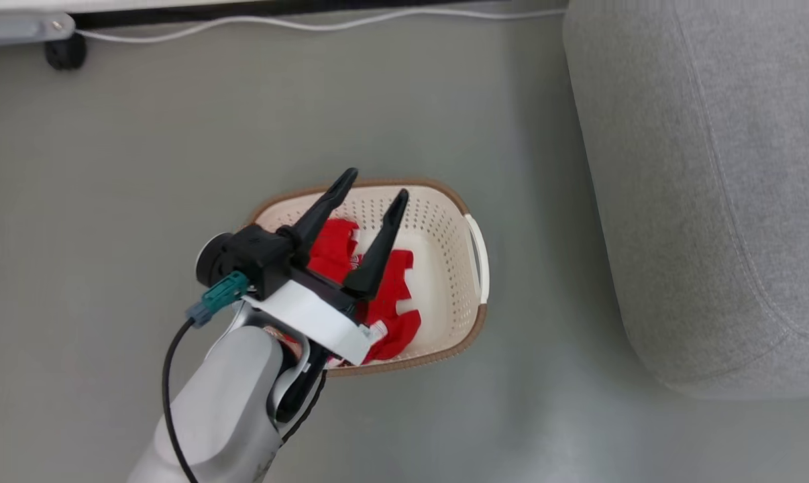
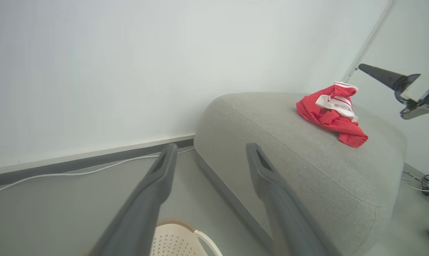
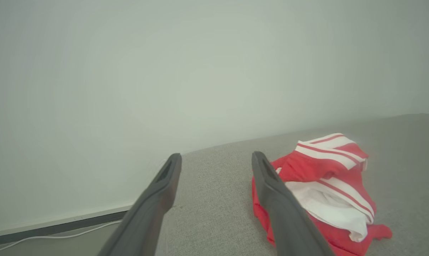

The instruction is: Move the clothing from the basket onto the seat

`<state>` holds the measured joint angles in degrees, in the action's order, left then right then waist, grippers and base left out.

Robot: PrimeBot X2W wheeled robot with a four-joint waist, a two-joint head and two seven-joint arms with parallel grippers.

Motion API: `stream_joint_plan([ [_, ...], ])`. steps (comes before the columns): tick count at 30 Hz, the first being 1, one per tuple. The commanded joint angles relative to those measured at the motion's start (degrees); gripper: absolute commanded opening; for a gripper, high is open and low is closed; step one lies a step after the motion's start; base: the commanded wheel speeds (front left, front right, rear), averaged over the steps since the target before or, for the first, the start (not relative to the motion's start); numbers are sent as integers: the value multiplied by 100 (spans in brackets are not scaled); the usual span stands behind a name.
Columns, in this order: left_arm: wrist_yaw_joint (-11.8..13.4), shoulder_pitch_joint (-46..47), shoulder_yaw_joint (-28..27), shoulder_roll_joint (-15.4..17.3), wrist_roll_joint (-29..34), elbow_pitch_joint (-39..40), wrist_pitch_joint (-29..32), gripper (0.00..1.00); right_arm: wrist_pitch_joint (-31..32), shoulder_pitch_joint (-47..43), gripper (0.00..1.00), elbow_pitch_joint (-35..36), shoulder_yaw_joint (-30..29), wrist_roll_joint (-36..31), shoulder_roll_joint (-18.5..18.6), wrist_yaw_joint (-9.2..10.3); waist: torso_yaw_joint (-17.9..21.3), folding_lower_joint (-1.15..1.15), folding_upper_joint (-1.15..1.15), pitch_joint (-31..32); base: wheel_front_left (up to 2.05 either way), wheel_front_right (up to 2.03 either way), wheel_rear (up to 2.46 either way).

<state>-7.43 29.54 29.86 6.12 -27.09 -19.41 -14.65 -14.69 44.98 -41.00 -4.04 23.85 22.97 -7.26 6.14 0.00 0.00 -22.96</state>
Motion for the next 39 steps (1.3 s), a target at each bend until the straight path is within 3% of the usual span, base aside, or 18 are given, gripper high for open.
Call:
stream_joint_plan([
  [1,-6,-85,-285,35,75,128,-35,100,-31,-232,100,230,178,42,68,-23,-178,0,0,274,0,0,0],
  [15,-6,-863,-1631,-102,588,96,-35,100,-31,-1196,100,1007,949,81,-164,-23,-646,0,0,1265,0,0,0],
  [28,-6,-1617,-2620,-202,1050,36,-35,100,-31,-2316,100,1505,923,-95,-583,-23,-905,0,0,2052,0,0,0],
  [39,0,-2045,-3213,-271,1411,73,-35,100,-31,-2909,100,1468,1141,-370,-956,-23,-898,0,0,2283,0,0,0],
])
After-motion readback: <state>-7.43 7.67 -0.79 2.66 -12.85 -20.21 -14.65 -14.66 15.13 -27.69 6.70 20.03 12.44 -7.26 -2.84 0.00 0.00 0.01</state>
